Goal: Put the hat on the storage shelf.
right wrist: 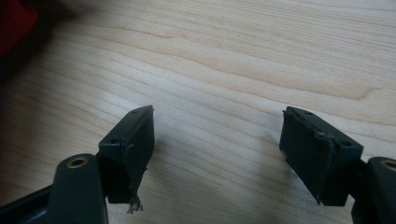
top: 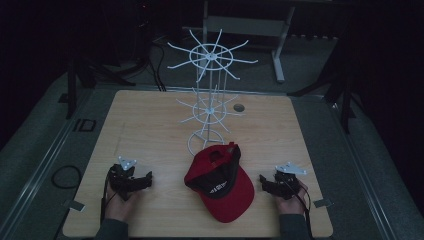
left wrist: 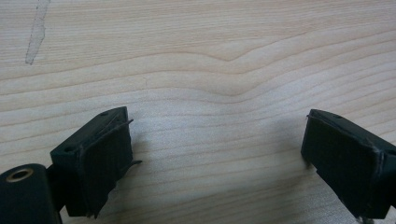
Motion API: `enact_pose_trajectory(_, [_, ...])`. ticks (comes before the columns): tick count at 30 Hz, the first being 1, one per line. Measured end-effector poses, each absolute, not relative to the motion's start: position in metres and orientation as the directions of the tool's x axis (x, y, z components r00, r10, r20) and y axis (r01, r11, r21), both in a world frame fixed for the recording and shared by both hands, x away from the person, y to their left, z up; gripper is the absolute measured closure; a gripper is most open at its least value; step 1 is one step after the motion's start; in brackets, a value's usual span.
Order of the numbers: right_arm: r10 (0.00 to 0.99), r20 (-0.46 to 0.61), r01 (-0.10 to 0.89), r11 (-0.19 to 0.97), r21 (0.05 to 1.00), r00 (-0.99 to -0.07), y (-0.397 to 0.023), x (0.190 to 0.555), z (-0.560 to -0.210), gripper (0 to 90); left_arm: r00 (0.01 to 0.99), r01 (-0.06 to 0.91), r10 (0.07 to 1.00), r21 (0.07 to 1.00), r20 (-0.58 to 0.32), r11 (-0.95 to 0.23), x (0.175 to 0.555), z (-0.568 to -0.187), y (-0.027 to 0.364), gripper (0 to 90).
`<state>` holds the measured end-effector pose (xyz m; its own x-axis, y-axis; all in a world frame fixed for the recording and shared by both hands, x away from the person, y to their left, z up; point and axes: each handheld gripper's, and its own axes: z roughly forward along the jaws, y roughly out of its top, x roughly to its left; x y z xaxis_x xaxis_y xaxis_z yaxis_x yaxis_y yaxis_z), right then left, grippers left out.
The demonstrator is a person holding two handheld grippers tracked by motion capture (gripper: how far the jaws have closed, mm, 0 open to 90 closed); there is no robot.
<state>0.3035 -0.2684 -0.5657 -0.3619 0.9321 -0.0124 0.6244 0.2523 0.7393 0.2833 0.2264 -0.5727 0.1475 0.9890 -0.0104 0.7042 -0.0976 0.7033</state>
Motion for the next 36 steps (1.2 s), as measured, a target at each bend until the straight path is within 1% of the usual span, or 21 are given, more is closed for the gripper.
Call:
enact_pose_trajectory(3, [0.933, -0.013, 0.625, 0.252, 0.739, -0.361, -0.268, 0.303, -0.566, 25.3, 0.148, 0.704, 0.989, 0.703, -0.01, -0.098, 0.283, -0.573, 0.226, 8.8])
enact_pose_trajectory(4, [0.931, -0.012, 0.626, 0.255, 0.737, -0.364, -0.268, 0.304, -0.566, 21.8, 0.148, 0.704, 0.989, 0.703, -0.01, -0.098, 0.283, -0.573, 0.226, 8.7])
enact_pose_trajectory(5, [0.931, -0.012, 0.626, 0.255, 0.737, -0.364, -0.268, 0.304, -0.566, 21.8, 0.148, 0.704, 0.989, 0.703, -0.01, -0.098, 0.283, -0.573, 0.226, 8.7])
enact_pose_trajectory(6, [0.925, -0.015, 0.625, 0.268, 0.733, -0.379, -0.267, 0.304, -0.566, 19.5, 0.148, 0.704, 0.989, 0.703, -0.01, -0.098, 0.283, -0.573, 0.226, 8.7])
enact_pose_trajectory(8, [0.926, -0.014, 0.628, 0.266, 0.732, -0.376, -0.267, 0.304, -0.566, 20.2, 0.148, 0.704, 0.989, 0.703, -0.01, -0.098, 0.283, -0.573, 0.226, 8.8])
enact_pose_trajectory(11, [0.93, -0.01, 0.644, 0.262, 0.719, -0.367, -0.267, 0.304, -0.563, 27.9, 0.149, 0.704, 0.989, 0.703, -0.01, -0.099, 0.283, -0.573, 0.226, 8.7])
enact_pose_trajectory(13, [0.928, -0.003, 0.659, 0.266, 0.704, -0.372, -0.267, 0.304, -0.559, 37.9, 0.149, 0.704, 0.989, 0.703, -0.01, -0.099, 0.283, -0.573, 0.226, 8.7])
enact_pose_trajectory(16, [0.914, 0.048, 0.661, 0.255, 0.706, -0.403, -0.269, 0.302, -0.553, 43.7, 0.149, 0.704, 0.989, 0.704, -0.011, -0.098, 0.283, -0.573, 0.226, 8.8])
enact_pose_trajectory(21, [0.881, 0.109, 0.615, 0.228, 0.755, -0.46, -0.267, 0.297, -0.535, 41.5, 0.158, 0.703, 0.987, 0.703, -0.01, -0.105, 0.283, -0.573, 0.226, 8.8])
enact_pose_trajectory(25, [0.845, 0.148, 0.598, 0.229, 0.768, -0.513, -0.261, 0.297, -0.526, 35.4, 0.161, 0.703, 0.987, 0.703, -0.01, -0.108, 0.283, -0.573, 0.226, 8.8])
enact_pose_trajectory(27, [0.819, 0.185, 0.607, 0.231, 0.761, -0.543, -0.256, 0.299, -0.526, 32.7, 0.162, 0.703, 0.987, 0.703, -0.01, -0.109, 0.283, -0.573, 0.226, 8.8])
enact_pose_trajectory(29, [0.81, 0.19, 0.608, 0.239, 0.757, -0.555, -0.252, 0.299, -0.527, 31.7, 0.163, 0.703, 0.987, 0.703, -0.009, -0.109, 0.283, -0.573, 0.226, 8.8])
enact_pose_trajectory(30, [0.791, 0.197, 0.613, 0.263, 0.745, -0.579, -0.244, 0.301, -0.529, 30.7, 0.164, 0.703, 0.986, 0.703, -0.009, -0.11, 0.283, -0.573, 0.226, 8.8])
enact_pose_trajectory(33, [0.774, 0.208, 0.616, 0.278, 0.737, -0.598, -0.238, 0.303, -0.533, 30.3, 0.165, 0.702, 0.986, 0.703, -0.011, -0.11, 0.283, -0.573, 0.226, 8.8])
enact_pose_trajectory(36, [0.734, 0.241, 0.627, 0.307, 0.716, -0.635, -0.226, 0.309, -0.539, 31.3, 0.167, 0.702, 0.986, 0.703, -0.01, -0.112, 0.283, -0.573, 0.226, 8.8])
